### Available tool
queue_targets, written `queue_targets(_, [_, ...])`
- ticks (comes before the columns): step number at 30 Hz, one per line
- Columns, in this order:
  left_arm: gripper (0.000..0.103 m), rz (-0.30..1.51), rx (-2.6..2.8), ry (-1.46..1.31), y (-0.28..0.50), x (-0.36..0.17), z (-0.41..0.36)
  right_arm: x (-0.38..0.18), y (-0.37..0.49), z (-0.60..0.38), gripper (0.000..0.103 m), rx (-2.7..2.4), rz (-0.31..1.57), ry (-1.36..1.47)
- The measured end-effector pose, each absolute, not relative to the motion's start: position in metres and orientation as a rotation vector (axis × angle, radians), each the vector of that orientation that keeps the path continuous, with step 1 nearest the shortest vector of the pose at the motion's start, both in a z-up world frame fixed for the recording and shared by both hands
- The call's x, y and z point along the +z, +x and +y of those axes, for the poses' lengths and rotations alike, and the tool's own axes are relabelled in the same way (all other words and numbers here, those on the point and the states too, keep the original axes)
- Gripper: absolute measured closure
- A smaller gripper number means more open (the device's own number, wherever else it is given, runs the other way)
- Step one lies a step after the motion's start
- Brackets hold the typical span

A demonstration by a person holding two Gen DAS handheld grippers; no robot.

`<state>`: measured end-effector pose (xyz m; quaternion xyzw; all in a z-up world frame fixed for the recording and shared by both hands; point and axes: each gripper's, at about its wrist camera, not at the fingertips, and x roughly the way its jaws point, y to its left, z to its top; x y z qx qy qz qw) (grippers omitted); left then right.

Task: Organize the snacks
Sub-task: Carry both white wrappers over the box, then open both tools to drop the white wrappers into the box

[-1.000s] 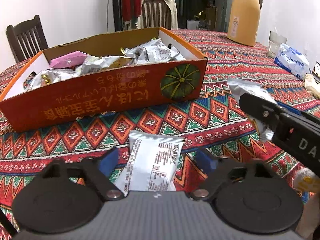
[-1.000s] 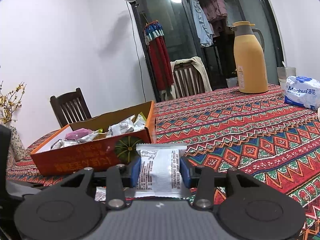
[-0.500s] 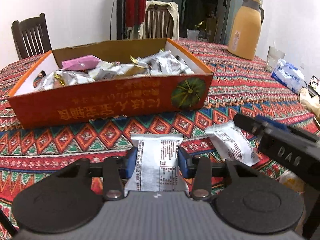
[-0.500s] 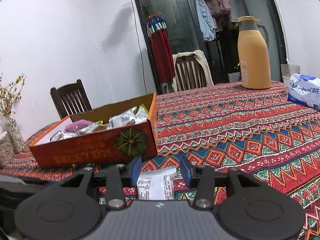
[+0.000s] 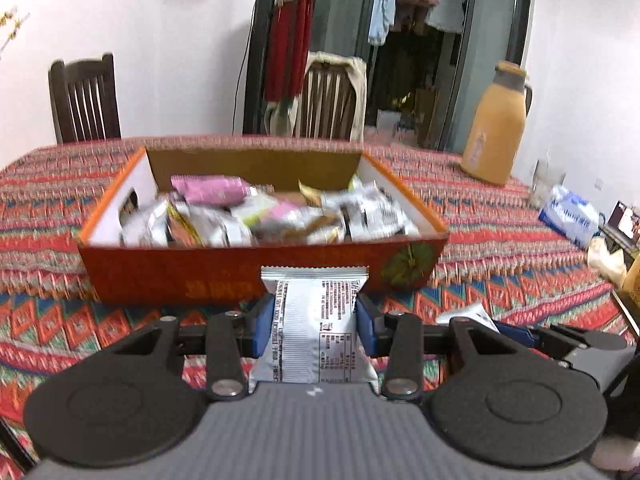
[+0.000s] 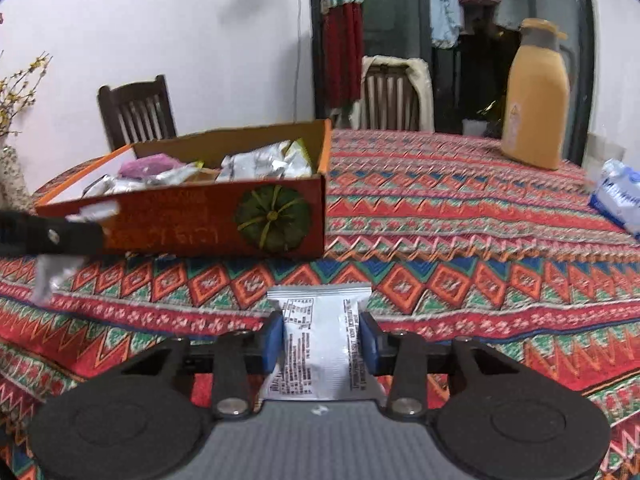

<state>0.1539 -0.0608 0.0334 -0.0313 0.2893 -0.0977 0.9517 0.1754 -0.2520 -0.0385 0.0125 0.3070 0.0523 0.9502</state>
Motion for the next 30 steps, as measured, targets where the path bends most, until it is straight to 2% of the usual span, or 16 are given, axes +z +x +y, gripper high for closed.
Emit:
queue_targets(8, [0.060, 0.478, -0.172, -0.060, 0.180, 0.072, -0.041, 0.022, 0.185, -0.228, 0.064, 0.116, 0.449, 0.018])
queue_targets(13, [0.060, 0.445, -0.120, -0.067, 0.208, 0.084, -0.027, 0.042, 0.217, -0.208, 0.064, 0.134, 0.404, 0.027])
queue_targets(20, [0.060, 0.408, 0.001, -0.122, 0.250, 0.080, 0.001, 0.050, 0.272, -0.173, 0.064, 0.143, 0.360, 0.008])
queue_targets(27, [0.058, 0.386, 0.006, -0.150, 0.262, 0.063, 0.019, 0.025, 0.294, -0.161, 0.063, 0.139, 0.341, -0.005])
queue_targets(28, [0.055, 0.382, 0.008, -0.147, 0.260, 0.062, 0.019, 0.023, 0.296, -0.161, 0.062, 0.145, 0.347, -0.001])
queue_targets(29, [0.044, 0.376, 0.013, -0.142, 0.258, 0.062, 0.018, 0.023, 0.297, -0.162, 0.061, 0.144, 0.353, 0.003])
queue_targets(30, [0.020, 0.366, 0.021, -0.140, 0.256, 0.062, 0.018, 0.021, 0.296, -0.163, 0.051, 0.141, 0.357, 0.007])
